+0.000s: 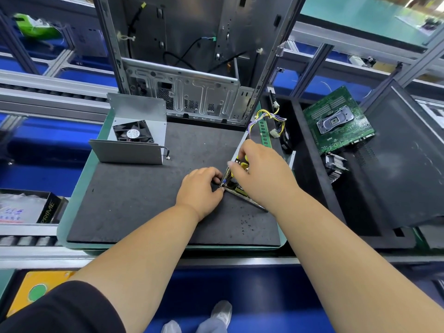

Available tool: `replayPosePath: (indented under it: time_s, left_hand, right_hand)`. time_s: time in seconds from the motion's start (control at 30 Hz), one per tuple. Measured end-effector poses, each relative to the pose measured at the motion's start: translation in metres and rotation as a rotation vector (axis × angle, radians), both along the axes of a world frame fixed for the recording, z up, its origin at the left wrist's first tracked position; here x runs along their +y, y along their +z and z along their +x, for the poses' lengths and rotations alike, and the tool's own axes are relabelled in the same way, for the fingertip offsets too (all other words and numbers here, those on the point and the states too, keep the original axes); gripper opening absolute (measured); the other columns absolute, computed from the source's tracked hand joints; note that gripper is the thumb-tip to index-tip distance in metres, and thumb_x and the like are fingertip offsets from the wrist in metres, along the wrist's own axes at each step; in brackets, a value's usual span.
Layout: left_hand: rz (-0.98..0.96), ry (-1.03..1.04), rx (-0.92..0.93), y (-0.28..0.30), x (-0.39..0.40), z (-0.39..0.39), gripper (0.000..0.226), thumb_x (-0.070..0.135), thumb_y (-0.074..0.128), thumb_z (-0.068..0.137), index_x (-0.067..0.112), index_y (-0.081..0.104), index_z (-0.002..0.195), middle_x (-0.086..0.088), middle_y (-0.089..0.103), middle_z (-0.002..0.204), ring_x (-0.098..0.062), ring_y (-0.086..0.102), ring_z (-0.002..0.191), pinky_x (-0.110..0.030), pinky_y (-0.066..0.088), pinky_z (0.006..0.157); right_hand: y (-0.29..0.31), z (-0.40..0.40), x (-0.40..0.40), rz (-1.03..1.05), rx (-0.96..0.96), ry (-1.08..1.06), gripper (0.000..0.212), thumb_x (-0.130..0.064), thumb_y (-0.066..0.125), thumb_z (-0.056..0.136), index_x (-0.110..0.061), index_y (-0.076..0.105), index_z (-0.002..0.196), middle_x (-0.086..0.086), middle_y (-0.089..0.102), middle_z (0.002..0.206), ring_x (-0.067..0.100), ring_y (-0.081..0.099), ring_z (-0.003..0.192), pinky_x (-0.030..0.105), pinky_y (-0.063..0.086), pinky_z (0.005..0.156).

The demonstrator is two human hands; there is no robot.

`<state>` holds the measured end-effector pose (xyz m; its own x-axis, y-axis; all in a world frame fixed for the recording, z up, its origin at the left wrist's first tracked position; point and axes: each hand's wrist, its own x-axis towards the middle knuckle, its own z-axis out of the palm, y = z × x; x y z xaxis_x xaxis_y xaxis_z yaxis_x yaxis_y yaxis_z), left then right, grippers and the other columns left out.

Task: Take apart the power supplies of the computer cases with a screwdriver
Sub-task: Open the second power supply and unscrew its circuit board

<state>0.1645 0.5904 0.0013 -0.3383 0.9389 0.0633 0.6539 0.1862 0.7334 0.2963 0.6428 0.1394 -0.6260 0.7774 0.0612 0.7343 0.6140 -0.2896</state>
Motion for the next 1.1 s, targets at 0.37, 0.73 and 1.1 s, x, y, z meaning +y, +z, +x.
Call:
replayPosePath:
  time_s: [0.37,0.73,1.1]
  left_hand:
    - [0.002,0.002,-0.007,0.0004,0.0002,-0.0008,0.022,0.026,0.071,0.081,0.036,0.055,0.092,0.019,0.058,0.087,-0.011,0.051,0.089,-0.035,0.044,0.091]
    - [-0.003,0.0,0.001,0.0,0.0,-0.0003,0.024,0.028,0.072,0.081,0.038,0.052,0.092,0.018,0.058,0.087,-0.011,0.051,0.088,-0.034,0.044,0.092]
    - [0.008,-0.002,0.005,-0.0004,-0.0002,-0.0004,0.025,0.027,0.072,0.081,0.038,0.051,0.091,0.02,0.055,0.085,-0.01,0.048,0.086,-0.034,0.044,0.089]
  right_hand:
    - [0.001,0.0011,0.0017,-0.079,0.085,0.026,0.015,-0.011,0.055,0.088,-0.014,0.051,0.103,-0.002,0.054,0.091,0.024,0.047,0.087,0.034,0.03,0.066]
    - [-0.0013,0.0015,0.0027,-0.019,0.055,0.044,0.017,-0.029,0.054,0.1,-0.015,0.048,0.108,0.002,0.059,0.084,0.027,0.053,0.08,0.037,0.035,0.063]
    - [0.0012,0.0024,0.0045,0.059,-0.043,0.038,0.036,-0.05,0.047,0.1,-0.016,0.058,0.098,0.002,0.063,0.081,0.026,0.056,0.081,0.038,0.043,0.066]
